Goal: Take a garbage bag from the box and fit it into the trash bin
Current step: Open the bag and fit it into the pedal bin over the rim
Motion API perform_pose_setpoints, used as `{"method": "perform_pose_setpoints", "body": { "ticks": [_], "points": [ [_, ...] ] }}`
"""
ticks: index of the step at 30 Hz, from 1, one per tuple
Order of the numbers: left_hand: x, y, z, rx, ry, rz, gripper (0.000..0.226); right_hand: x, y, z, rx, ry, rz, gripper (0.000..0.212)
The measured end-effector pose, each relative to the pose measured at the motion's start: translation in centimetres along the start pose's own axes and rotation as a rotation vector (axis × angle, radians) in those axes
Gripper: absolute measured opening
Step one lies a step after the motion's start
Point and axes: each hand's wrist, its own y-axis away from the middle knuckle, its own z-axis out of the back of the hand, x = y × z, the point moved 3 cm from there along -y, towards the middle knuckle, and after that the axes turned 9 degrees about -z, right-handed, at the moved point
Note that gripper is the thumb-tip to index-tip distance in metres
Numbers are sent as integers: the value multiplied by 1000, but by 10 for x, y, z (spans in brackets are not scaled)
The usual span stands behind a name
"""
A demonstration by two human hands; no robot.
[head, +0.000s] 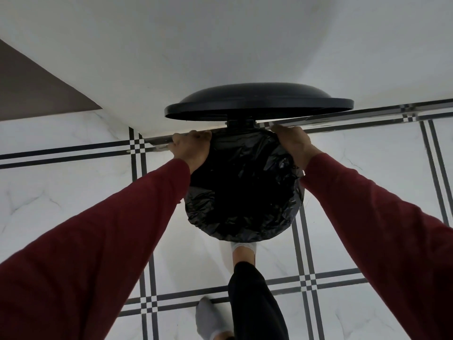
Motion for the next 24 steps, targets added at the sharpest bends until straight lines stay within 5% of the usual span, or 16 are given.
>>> {"method": "perform_pose_setpoints", "body": {
  "ticks": [4, 9, 15, 18, 24],
  "points": [
    [-10, 6, 3, -59, 152, -79, 42, 10, 2, 7, -200, 167, 179, 50],
    [-12, 6, -7, 41, 132, -169, 27, 14, 0, -8, -94, 222, 196, 50],
    [-16, 0, 0, 110, 10, -135, 49, 18, 2, -14, 9, 117, 80, 47],
    [-20, -6, 5, 151, -107, -67, 65, 10, -23, -14, 120, 31, 47, 72],
    [-4, 5, 18, -69, 46, 113, 75, 0, 16, 24, -141, 141, 108, 50]
  ]
}}
